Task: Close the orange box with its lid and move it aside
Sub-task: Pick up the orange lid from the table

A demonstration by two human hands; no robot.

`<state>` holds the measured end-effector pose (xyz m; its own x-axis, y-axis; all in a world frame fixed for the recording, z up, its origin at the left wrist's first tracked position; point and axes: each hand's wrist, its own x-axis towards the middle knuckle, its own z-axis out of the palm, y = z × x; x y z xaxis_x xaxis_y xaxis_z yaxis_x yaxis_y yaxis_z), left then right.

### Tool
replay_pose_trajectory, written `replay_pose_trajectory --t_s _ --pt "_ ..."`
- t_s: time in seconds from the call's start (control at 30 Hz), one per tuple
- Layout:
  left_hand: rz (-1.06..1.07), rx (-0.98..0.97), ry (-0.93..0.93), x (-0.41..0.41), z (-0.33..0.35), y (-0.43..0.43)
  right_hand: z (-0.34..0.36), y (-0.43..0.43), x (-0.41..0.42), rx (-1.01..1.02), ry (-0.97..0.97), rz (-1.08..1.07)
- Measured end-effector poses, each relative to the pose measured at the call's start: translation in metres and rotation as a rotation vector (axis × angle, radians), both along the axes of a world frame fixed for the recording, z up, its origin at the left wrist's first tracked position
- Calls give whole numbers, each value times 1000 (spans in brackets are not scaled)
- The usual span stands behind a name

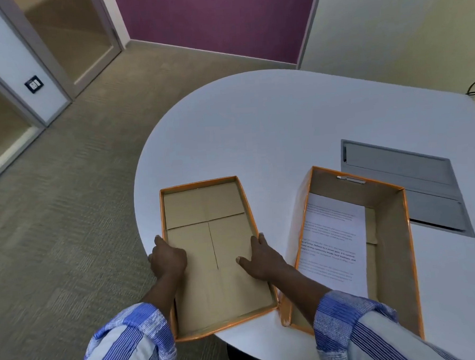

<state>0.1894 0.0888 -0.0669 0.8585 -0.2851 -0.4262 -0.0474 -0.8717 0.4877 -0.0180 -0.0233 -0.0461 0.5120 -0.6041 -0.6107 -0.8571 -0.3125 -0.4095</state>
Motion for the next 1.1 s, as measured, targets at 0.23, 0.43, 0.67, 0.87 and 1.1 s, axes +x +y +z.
replay_pose_trajectory --t_s 0.23,0.43,0.67,0.87,1.1 --pt "126 -217 -45 10 33 -13 12 -2 6 -18 -26 -38" --pt "147 -374 -34 6 92 -45 67 -1 43 -51 -372 -110" --pt "76 -663 131 -39 132 -78 126 -2 57 -86 -624 -263" --pt "-42 -731 208 -76 136 -94 142 -23 20 -78 -650 -361" --pt "-46 -415 80 -93 118 -100 168 -57 -63 254 -903 -695"
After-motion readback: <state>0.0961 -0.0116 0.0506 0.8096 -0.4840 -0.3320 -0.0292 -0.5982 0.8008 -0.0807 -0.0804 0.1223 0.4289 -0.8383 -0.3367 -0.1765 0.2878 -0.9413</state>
